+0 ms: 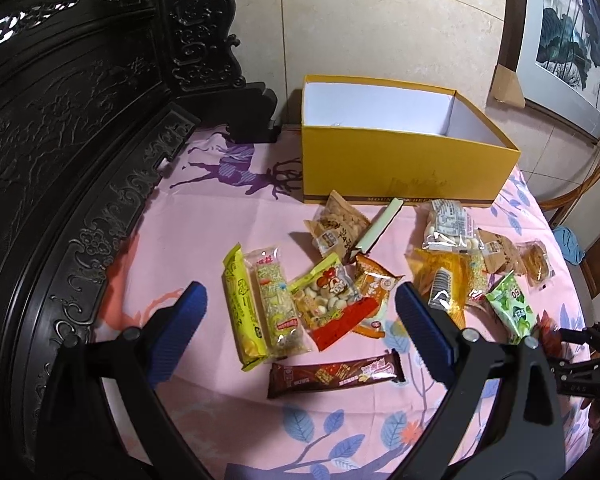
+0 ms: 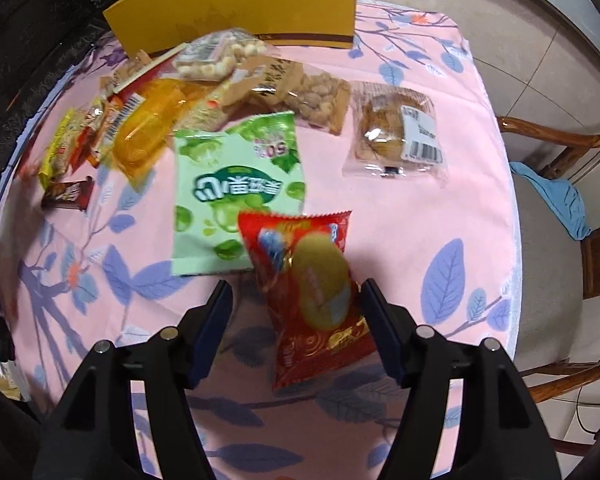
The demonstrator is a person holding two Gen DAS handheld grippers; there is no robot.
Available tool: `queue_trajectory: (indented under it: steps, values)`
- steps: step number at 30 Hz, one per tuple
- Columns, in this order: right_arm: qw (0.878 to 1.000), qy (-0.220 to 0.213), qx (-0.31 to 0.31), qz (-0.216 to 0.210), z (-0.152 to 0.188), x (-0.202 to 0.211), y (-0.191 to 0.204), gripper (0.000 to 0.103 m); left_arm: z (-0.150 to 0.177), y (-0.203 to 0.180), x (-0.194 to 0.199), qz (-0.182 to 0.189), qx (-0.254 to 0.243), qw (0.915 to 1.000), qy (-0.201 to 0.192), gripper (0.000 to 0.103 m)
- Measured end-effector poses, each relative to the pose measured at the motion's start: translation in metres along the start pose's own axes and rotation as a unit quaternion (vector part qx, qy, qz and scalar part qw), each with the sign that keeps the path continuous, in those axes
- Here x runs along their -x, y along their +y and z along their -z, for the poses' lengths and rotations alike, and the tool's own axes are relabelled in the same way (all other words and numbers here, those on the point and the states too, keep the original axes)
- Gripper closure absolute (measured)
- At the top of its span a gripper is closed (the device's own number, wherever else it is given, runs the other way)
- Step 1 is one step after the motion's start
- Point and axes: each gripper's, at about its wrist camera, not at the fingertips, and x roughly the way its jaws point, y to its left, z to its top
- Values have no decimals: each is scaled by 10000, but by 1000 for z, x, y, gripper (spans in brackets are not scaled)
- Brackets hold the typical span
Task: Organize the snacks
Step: 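Move the right tool to the red round cookie packet and grasp it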
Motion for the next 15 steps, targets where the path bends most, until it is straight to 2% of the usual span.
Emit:
queue_trajectory:
  steps: [3,5,8,10,15]
  values:
    - [10000,12,-81,-24,-1,-3,-7,36,9,3,1,6,-36,10000,-10,6]
    - [9996,214,-165,-37,0,-11,-12,35,20,1,-2,-28,-216,9998,30,6]
    - [9998,115,-154,20,2,-10,-13,39,37,-10,-8,-157,-630,9979,75,6]
    - [9998,86,-178,99,3,-10,-13,44,49,-17,-12,-92,-828,9965,96,6]
    - [9997,68,-149,171,5,-10,-14,47,69,-32,-26,161,-1309,9912,140,6]
